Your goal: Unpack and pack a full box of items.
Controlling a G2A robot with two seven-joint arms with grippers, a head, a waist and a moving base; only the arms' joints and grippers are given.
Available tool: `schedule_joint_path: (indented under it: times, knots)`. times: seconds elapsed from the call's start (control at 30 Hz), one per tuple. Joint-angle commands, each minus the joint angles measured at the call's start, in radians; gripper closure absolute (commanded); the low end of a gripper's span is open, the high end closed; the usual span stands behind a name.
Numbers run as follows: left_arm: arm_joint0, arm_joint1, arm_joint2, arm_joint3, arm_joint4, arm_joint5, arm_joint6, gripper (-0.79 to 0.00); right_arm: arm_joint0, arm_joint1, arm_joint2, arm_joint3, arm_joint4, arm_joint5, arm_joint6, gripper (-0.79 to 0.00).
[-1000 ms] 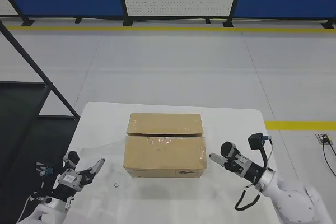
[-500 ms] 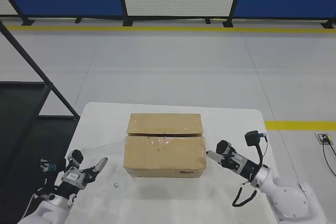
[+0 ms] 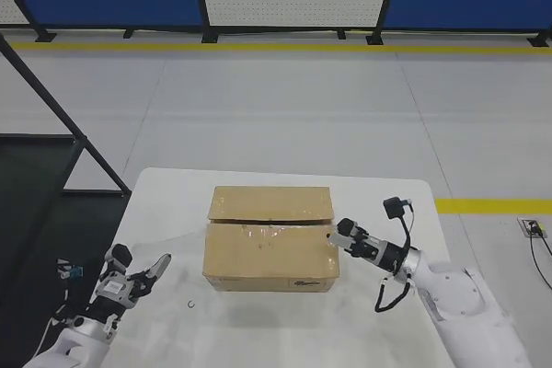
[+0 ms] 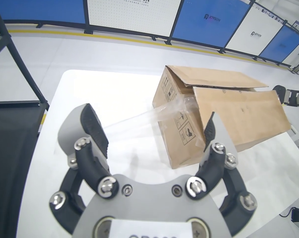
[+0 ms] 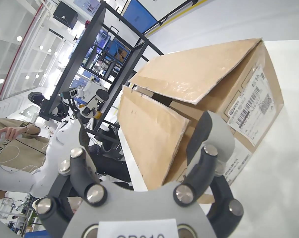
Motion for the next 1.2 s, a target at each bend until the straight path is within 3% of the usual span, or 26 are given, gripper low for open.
schedule_joint_path:
  times: [0.0, 0.5, 0.63, 0.83, 1.17]
  knots:
    - [0.003, 0.000, -0.001, -0.002, 0.003, 0.007, 0.002, -0.785, 0.012, -0.001, -0.006, 0.014, 0.027, -0.030, 0.013, -0.785]
    - [-0.019, -0.005, 0.031, -0.007, 0.002, 0.070, -0.004, -0.785, -0.050, 0.036, 0.051, -0.082, 0.299, -0.248, 0.279, -0.785]
    - [-0.035, -0.005, 0.049, -0.006, 0.011, 0.077, -0.033, -0.785, -0.089, 0.051, 0.069, -0.142, 0.316, -0.259, 0.311, -0.785]
    - [-0.045, -0.003, 0.082, -0.006, 0.036, 0.036, -0.083, -0.785, -0.144, 0.083, 0.062, -0.234, 0.265, -0.252, 0.319, -0.785]
    - [-0.042, 0.007, 0.108, -0.002, 0.030, -0.109, -0.173, -0.785, -0.169, 0.131, 0.003, -0.260, 0.190, -0.264, 0.306, -0.785]
